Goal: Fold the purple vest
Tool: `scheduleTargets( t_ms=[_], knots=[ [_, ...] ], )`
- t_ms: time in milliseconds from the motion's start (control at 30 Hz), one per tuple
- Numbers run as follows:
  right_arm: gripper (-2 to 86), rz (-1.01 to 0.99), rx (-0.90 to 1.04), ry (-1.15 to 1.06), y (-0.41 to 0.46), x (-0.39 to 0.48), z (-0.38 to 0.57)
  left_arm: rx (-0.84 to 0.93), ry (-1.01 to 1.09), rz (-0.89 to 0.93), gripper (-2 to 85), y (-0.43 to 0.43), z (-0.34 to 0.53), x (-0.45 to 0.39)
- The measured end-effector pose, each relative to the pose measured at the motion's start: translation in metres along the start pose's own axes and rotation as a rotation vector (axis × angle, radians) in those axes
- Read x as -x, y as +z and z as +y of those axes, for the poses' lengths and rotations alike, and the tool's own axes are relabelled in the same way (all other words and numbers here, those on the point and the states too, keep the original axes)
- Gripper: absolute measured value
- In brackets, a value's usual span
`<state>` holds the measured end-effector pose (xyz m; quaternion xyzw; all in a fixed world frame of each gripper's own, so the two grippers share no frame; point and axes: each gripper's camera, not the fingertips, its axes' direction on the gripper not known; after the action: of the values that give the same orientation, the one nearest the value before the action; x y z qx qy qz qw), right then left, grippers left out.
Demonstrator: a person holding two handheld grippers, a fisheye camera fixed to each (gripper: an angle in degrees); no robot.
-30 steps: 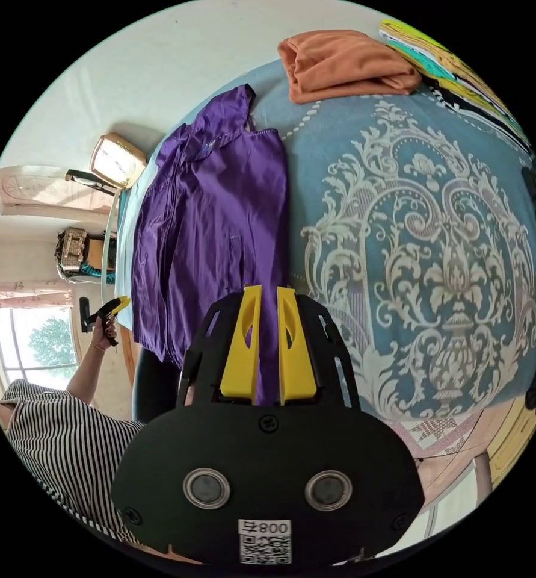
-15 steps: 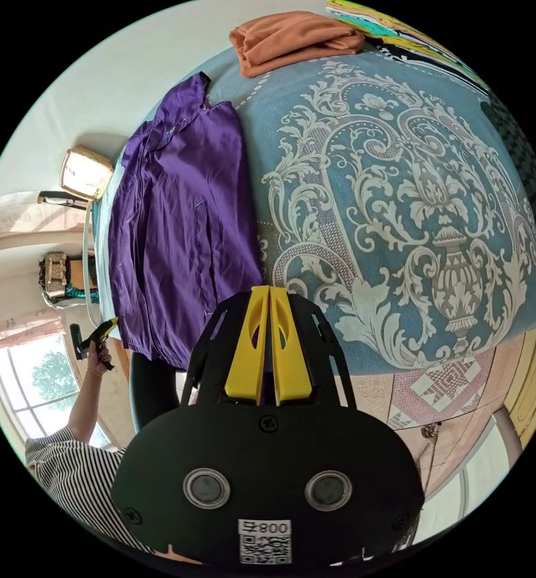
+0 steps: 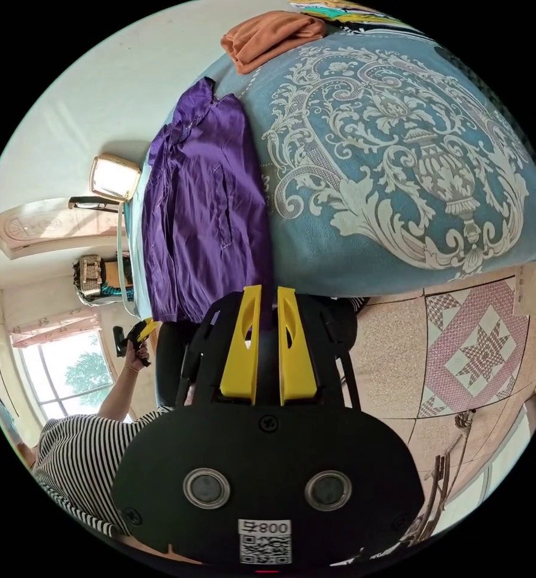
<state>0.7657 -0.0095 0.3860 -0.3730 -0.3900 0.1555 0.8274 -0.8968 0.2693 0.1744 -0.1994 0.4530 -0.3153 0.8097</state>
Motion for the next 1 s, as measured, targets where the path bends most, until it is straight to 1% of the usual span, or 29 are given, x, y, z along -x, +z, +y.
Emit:
scheduleTargets(
  t_ms=[200, 267, 467, 600, 733, 867, 1000],
  knots=[
    [6.4, -0.052, 0.001, 0.027, 0.008, -0.026, 0.019, 0.011, 0.019, -0.028, 7.5, 0.003, 0.02, -0.001],
    [6.2, -0.048, 0.005, 0.035, 0.012, -0.032, 0.022, 0.008, 0.009, -0.007, 5.4, 0.001, 0.029, 0.001],
    [3.0, -0.101, 0.0, 0.055, 0.019, -0.053, 0.038, -0.019, 0.022, 0.019, 3.2, -0.009, 0.052, 0.002],
    [1.6, -0.19, -0.024, 0.071, 0.019, -0.071, 0.052, -0.031, 0.026, 0.042, 3.2, -0.014, 0.065, 0.004],
    [2.2, -0.194, -0.046, 0.068, 0.019, -0.082, 0.067, -0.037, 0.023, 0.049, 4.5, -0.014, 0.078, 0.008],
    [4.1, -0.206, -0.065, 0.075, 0.02, -0.092, 0.081, -0.038, 0.003, 0.104, 8.0, -0.011, 0.09, 0.014],
    [5.0, -0.234, -0.09, 0.086, 0.022, -0.103, 0.094, -0.046, -0.029, 0.112, 8.4, -0.009, 0.098, 0.019]
  ],
)
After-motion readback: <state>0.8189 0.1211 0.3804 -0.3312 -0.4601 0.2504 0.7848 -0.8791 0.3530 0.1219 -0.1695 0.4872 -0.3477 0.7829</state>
